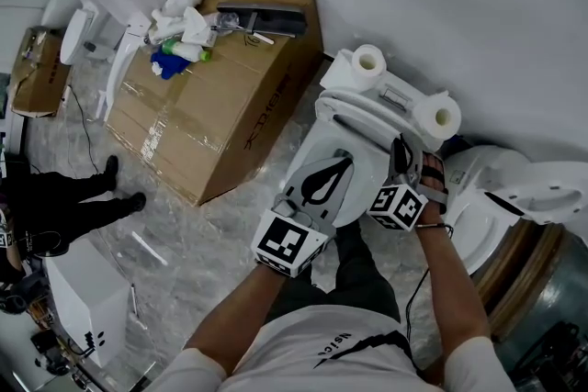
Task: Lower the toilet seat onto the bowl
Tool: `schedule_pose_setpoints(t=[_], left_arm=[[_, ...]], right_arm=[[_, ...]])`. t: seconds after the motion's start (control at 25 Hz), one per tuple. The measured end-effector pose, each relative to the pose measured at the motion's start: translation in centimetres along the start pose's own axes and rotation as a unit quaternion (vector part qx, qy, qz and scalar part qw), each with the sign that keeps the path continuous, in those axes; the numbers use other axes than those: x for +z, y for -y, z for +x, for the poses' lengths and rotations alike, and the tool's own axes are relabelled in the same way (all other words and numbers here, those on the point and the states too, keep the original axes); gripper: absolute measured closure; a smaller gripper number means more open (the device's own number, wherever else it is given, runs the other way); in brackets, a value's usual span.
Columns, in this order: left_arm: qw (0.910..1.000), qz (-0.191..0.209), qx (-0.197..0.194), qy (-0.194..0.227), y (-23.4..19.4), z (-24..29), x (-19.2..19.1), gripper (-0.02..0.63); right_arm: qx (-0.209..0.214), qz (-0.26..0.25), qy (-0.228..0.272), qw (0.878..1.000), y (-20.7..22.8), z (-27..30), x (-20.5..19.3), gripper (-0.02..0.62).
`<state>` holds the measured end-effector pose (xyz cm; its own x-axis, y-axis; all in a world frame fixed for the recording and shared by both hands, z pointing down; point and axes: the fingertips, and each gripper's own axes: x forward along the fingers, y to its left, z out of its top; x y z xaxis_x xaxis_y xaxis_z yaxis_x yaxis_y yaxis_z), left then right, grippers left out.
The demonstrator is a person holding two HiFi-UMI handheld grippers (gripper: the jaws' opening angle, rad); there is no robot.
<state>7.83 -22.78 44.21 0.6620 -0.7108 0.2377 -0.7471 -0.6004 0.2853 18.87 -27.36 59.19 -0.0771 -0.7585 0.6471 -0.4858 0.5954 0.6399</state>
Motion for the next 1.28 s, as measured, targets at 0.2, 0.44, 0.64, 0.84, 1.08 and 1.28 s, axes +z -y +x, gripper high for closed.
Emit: schedule_pose_setpoints(t=[0.2,0.44,0.64,0.84,1.08,1.28], left_arm=[[1.0000,0.004,-0.003,-0.003,0.1,-0.7,-0.2,0.598],[0.9999,0.010,-0.005,-0.004,0.3,-2.5,-0.4,0.598],[0.9999,0.003,-0.005,-0.008,0.1,-4.7,-0.9,0.598],[0.9998,0.007,-0.014,-0.009,0.2,-7.1,-1.9,0.598],[0.9997,0.011,-0.021,-0.009,-0.4,-10.2,-4.1,0.598],[0.9997,0.011,-0.017,-0.012,-1.4,-12.8,-6.0,0.598]], right_arm=[[0.111,0.074,0.022,0.991,-1.7,-1.0,0.2,0.531],[0.133,0.072,0.025,0.988,-3.8,-2.7,0.6,0.548],[0.157,0.081,0.029,0.984,-6.9,-4.8,1.1,0.549],[0.163,0.088,0.029,0.982,-10.7,-6.8,1.3,0.548],[0.150,0.102,0.025,0.983,-16.1,-8.9,1.3,0.543],[0.139,0.108,0.023,0.984,-20.1,-10.2,1.0,0.537]])
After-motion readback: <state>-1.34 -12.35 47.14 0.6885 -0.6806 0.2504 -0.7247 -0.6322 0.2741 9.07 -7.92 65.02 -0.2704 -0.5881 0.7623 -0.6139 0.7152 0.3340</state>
